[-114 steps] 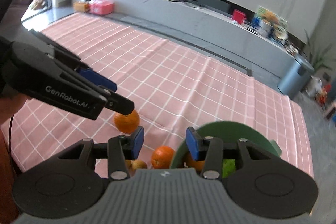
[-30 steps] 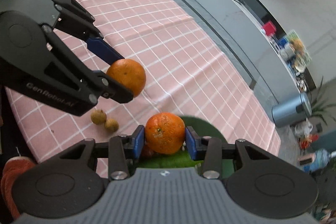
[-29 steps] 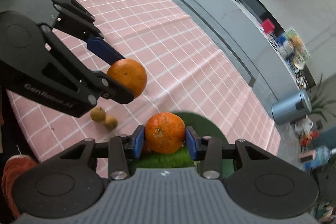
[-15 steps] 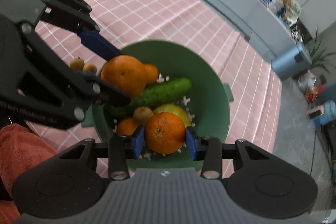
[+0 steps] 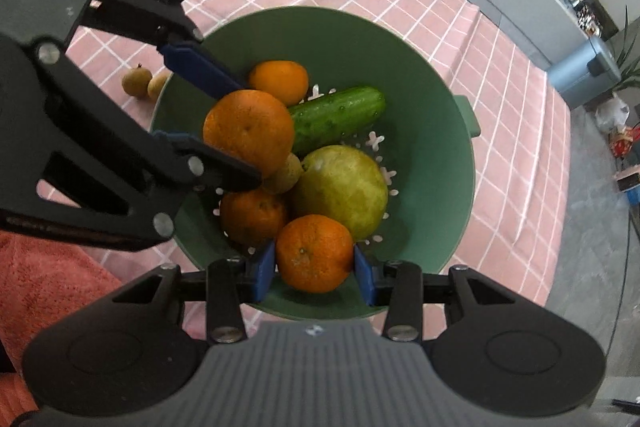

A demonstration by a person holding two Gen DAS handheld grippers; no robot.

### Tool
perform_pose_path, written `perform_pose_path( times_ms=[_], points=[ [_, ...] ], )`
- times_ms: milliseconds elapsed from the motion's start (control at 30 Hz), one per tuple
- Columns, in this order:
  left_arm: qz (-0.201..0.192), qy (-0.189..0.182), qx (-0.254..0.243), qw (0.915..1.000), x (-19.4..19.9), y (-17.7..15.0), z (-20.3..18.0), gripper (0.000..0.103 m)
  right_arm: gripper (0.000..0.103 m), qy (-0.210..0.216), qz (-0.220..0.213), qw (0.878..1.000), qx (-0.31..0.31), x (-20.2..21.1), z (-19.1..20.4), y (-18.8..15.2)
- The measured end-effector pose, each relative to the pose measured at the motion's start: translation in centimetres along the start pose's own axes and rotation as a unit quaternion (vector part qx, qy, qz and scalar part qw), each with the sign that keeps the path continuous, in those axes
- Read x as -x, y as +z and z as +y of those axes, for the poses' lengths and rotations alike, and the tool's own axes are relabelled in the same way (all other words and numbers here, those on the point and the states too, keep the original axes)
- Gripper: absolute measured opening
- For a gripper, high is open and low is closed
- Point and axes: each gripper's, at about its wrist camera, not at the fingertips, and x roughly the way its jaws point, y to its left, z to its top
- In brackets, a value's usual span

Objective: Organize fruits
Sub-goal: 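Carry both oranges over the colander and release them inside, then move both tools back to the two kiwis on the cloth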

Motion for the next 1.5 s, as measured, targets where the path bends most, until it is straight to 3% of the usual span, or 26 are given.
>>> perform_pose_path(
  times_ms=[300, 733, 1133, 1500],
  points=[
    [0.021, 0.008, 0.015, 0.9996, -0.2, -0.3, 0.1, 0.053, 0.039, 0.007, 0.012, 1.000, -0.009, -0.3, -0.3, 0.3],
    [0.008, 0.047, 0.008, 0.9988, 1.1, -0.2, 0.1, 0.068, 0.039, -0.021, -0.005, 1.000, -0.002, 0.9, 0.3, 0.4],
    [-0.046, 0.057, 0.012, 0.9972, 5.8, -0.1, 0.3, 0.073, 0.050, -0.062, -0.079, 0.995, -0.006, 5.2, 1.5, 1.5],
    [-0.072, 0.072, 0.027, 0.9945, 9.7, -2.3, 3.2, 0.072, 0.054, -0.042, -0.143, 0.989, 0.007, 6.3, 5.2, 3.4]
  ],
)
